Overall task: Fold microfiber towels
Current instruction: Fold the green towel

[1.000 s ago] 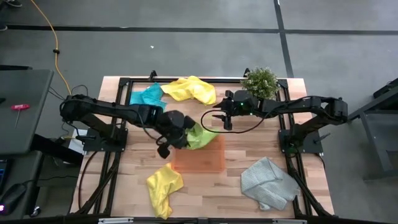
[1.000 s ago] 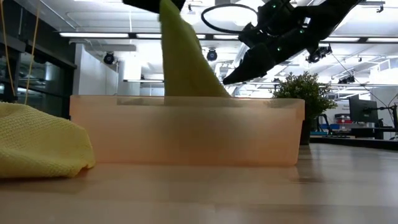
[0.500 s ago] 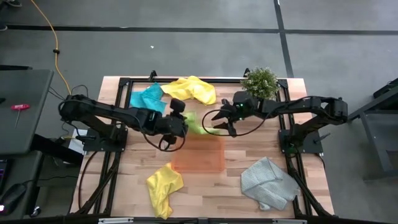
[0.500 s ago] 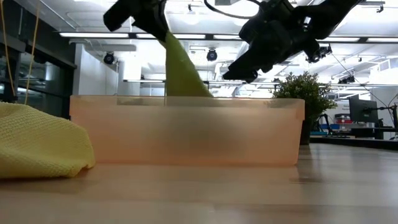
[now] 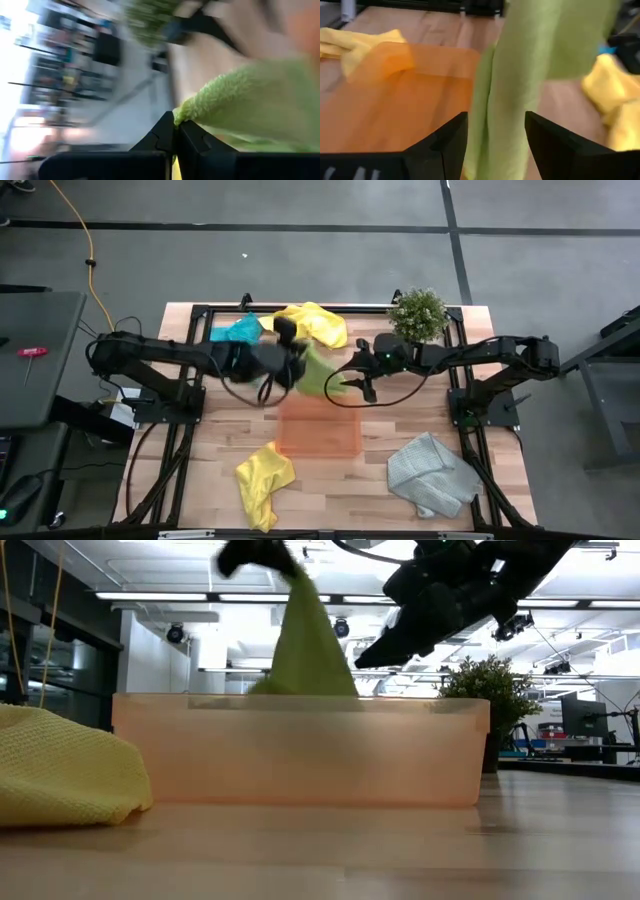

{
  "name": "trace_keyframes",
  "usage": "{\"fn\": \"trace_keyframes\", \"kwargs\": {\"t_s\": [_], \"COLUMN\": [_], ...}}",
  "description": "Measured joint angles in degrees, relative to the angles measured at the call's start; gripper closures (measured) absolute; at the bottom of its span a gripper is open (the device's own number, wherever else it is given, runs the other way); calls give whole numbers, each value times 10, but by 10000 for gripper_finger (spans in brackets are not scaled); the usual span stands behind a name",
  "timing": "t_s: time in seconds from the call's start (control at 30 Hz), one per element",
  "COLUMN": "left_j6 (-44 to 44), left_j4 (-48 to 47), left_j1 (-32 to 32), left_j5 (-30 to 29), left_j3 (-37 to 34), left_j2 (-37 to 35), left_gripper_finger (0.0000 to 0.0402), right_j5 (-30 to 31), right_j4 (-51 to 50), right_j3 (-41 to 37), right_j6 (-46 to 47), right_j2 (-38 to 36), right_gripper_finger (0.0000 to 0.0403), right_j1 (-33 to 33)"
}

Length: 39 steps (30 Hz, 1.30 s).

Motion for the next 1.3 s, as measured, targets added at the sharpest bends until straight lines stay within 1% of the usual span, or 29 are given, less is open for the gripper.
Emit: {"fn": "trace_keyframes", "kwargs": {"t_s": [0.1, 0.13, 0.2, 0.3, 0.43, 0.5, 0.53, 0.6, 0.67, 0.73, 0.83, 0.93, 1.0, 1.07, 1.13, 1.17, 1.23, 1.3], "left_j6": [63, 73, 65, 8, -97, -141, -156, -174, -181, -187, -195, -182, -153, -114, -66, -45, -18, -17], "left_j4": [52, 59, 52, 4, -111, -151, -157, -137, -79, -22, 62, 103, 133, 170, 206, 227, 251, 251], "left_j1": [64, 84, 117, 138, 135, 123, 114, 91, 66, 53, 52, 50, 48, 52, 58, 61, 71, 86], "left_j5": [30, 44, 74, 132, 249, 291, 299, 300, 281, 244, 165, 92, 66, 64, 77, 96, 152, 216], "left_j3": [41, 59, 92, 119, 120, 102, 83, 28, -39, -107, -189, -227, -225, -214, -201, -192, -174, -159], "left_j2": [1, 3, 5, 2, -13, -14, -14, -16, -17, -18, -17, -24, -43, -68, -95, -106, -127, -142], "left_gripper_finger": [401, 401, 401, 401, 401, 401, 401, 401, 401, 401, 401, 401, 401, 401, 401, 401, 401, 401], "right_j5": [24, 33, 54, 88, 101, 102, 102, 102, 102, 101, 94, 83, 79, 79, 79, 78, 78, 78], "right_j4": [11, 13, 15, 9, 6, 8, 8, 10, 10, 6, -7, -20, -20, -14, -3, 2, 11, 16], "right_j3": [0, 0, 0, 0, 0, 0, 0, 0, 0, 0, 0, 0, 0, 0, 0, 0, 0, 0], "right_j6": [-5, -5, -10, -21, -36, -47, -49, -50, -50, -50, -50, -50, -50, -50, -50, -50, -50, -50], "right_j2": [0, -1, -3, -9, -13, -13, -13, -13, -13, -13, -13, -13, -13, -13, -13, -13, -13, -13], "right_gripper_finger": [213, 213, 213, 213, 213, 213, 213, 213, 213, 213, 213, 213, 213, 213, 213, 213, 213, 213], "right_j1": [-4, -7, -7, -8, -8, -8, -8, -8, -8, -8, -8, -8, -8, -8, -9, -10, -13, -17]}}
